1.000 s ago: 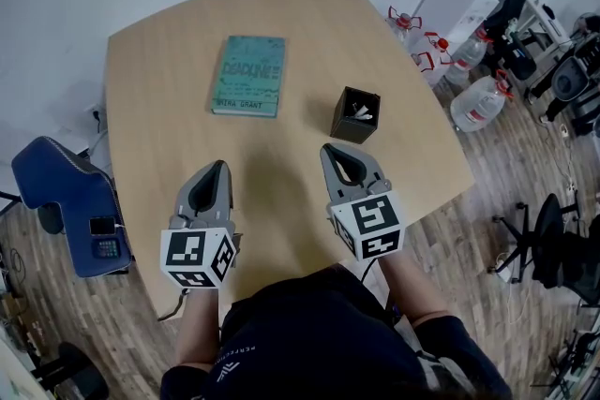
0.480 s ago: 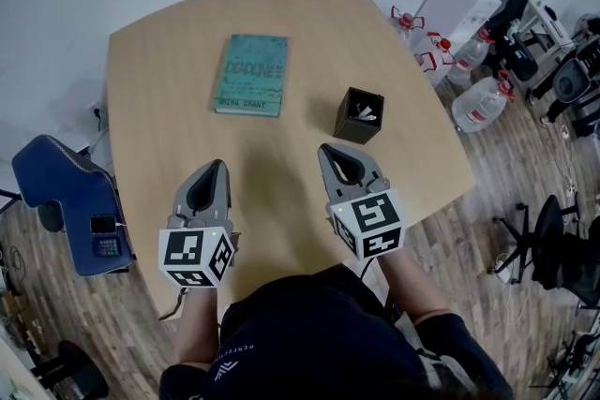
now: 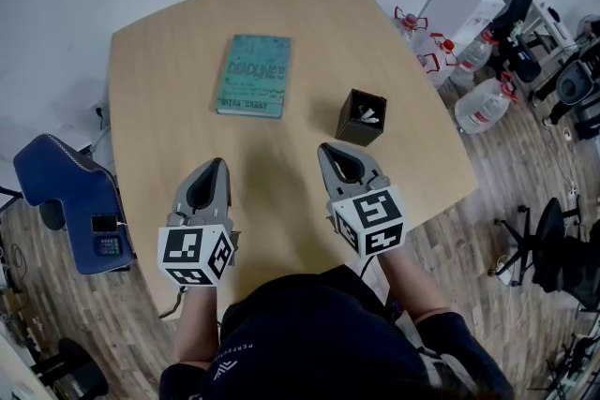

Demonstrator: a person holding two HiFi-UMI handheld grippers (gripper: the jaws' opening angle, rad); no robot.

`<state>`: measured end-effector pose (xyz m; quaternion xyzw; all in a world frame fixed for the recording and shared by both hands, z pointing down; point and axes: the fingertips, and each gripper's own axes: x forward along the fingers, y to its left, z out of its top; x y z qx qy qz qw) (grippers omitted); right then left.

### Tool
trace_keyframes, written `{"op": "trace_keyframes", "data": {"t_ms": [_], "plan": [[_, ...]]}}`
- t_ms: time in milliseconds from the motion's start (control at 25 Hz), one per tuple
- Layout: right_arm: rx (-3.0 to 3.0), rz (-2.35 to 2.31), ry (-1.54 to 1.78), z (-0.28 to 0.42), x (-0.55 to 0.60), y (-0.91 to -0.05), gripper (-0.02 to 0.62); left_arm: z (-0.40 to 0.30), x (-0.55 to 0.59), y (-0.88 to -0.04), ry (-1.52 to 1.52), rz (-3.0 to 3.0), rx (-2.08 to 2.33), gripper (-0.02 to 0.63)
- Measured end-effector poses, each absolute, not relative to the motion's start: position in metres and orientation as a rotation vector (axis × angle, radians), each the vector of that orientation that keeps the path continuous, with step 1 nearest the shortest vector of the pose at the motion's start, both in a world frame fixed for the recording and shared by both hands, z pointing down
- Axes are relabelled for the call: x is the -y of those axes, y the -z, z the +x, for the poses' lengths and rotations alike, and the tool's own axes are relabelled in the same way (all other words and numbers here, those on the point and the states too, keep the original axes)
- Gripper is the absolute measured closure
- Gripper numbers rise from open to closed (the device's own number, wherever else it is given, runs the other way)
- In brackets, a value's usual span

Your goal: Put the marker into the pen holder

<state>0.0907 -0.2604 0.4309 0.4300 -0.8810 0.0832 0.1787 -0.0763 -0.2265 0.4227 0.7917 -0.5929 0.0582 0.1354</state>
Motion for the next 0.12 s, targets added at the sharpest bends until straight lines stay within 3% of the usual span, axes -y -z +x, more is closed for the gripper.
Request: {"op": "trace_keyframes", "data": {"t_ms": [120], "plan": [[2.497, 1.202, -0.252, 0.0904, 0.2622, -0.4318, 0.595, -0.0749, 0.2284, -0.422, -0.166, 2.295, 1.716, 0.601]]}}
